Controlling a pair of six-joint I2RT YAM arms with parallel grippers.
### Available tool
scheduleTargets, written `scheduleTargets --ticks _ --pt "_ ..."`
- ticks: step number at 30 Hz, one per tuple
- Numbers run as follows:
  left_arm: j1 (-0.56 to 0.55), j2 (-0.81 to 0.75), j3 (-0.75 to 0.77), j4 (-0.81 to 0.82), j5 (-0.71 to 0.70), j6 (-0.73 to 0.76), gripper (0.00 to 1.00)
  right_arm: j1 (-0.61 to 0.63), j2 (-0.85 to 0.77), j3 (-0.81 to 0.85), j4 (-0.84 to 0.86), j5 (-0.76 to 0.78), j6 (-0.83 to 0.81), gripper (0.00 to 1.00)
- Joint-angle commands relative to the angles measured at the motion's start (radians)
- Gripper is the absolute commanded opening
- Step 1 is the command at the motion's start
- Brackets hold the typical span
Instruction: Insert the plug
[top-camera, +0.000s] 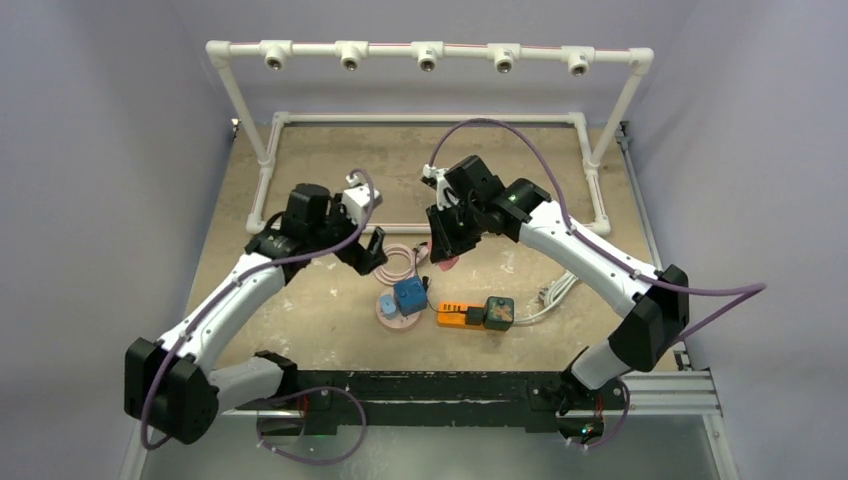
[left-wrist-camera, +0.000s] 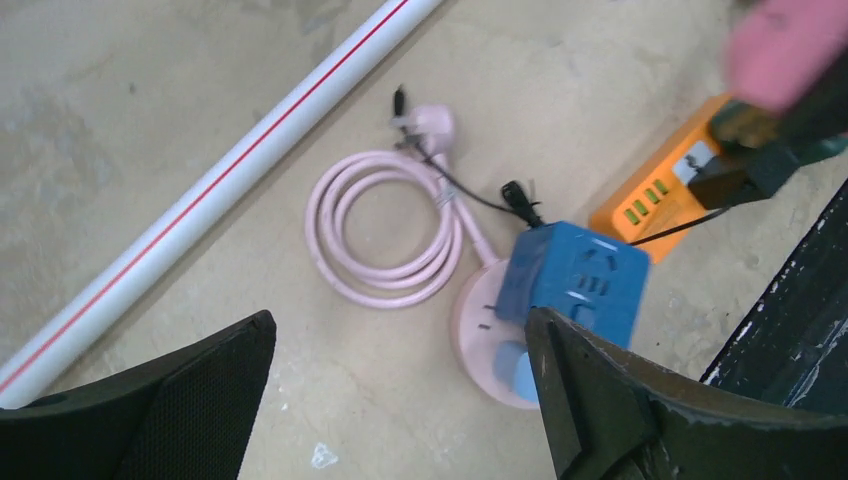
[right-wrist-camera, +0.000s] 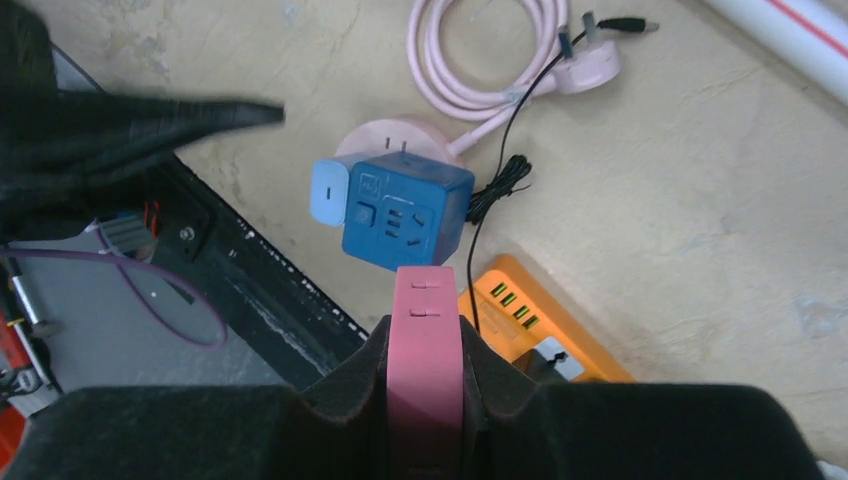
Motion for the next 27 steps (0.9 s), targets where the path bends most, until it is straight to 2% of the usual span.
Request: scheduleTargets --ticks 1,5,9,17,20,22,24,27 --pt "0.157 0.115 -0.026 0.015 0.3 0.016 0.9 0.024 0.01 0.034 -0.025 -0.04 0.09 0.0" --pt "0.162 0.193 -0.014 -0.053 0.458 0.224 0.81 0.079 0.064 0.044 -0.047 -0.026 0.134 0.0" --pt "0.162 0.18 -0.032 -0.093 0.502 0.409 0.76 0.096 0.094 0.049 -0.052 -0.025 0.173 0.0" --pt "0.162 0.179 -0.076 -0.062 0.584 0.505 0.66 0.1 0.141 0.065 -0.052 -0.003 0.248 0.0" --pt "0.162 0.128 -0.139 0.009 0.592 0.545 0.63 0.108 0.14 0.054 -0.027 0.052 0.294 0.0" --pt "0.161 0.06 -0.19 0.059 0.58 0.588 0.66 0.115 0.141 0.037 -0.008 0.089 0.307 0.0" --pt "0.16 0.002 -0.227 0.072 0.583 0.677 0.69 0.12 0.15 0.024 0.002 0.111 0.315 0.0" --pt "0.159 -0.067 -0.252 0.06 0.589 0.825 0.66 0.142 0.158 0.033 0.004 0.159 0.313 0.0"
